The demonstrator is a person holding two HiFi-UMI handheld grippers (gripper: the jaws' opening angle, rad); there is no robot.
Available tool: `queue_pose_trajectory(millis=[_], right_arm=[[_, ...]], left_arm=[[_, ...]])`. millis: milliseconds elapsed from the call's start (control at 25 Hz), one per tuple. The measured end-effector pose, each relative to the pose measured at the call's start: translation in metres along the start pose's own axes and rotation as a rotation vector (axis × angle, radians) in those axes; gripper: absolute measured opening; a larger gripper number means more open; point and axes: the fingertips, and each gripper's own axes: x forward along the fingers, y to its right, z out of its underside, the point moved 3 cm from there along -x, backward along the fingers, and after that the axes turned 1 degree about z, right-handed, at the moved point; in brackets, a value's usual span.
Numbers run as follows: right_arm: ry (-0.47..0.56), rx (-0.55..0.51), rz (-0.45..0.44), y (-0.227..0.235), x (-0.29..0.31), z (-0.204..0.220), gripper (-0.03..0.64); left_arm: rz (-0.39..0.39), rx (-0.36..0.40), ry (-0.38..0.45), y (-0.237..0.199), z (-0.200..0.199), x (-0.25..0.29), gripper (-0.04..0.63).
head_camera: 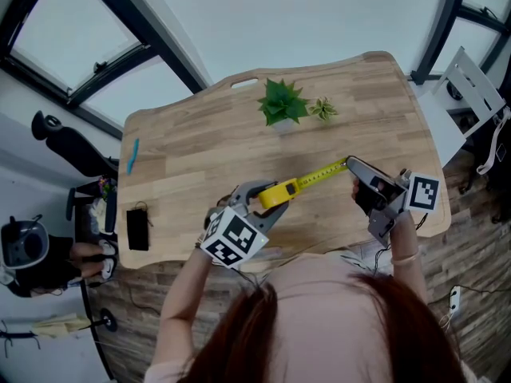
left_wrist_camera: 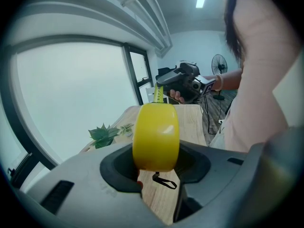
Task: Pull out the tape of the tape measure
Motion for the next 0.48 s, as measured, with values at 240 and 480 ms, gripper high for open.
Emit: queue_pose_trajectory(millis=[240,480], right_arm=[[0.018,-0.012,0.016,0.002,-0.006,-0.009,0.051],[0.039,-0.028,0.021,-0.001,-0.015,-0.014,0.051]], left_arm=[[0.007,-0.002,-0.011,-0.002,0.004,0.0,0.164],[0.007,0.0,-0.018,0.0,0.008,-0.003,0.164]])
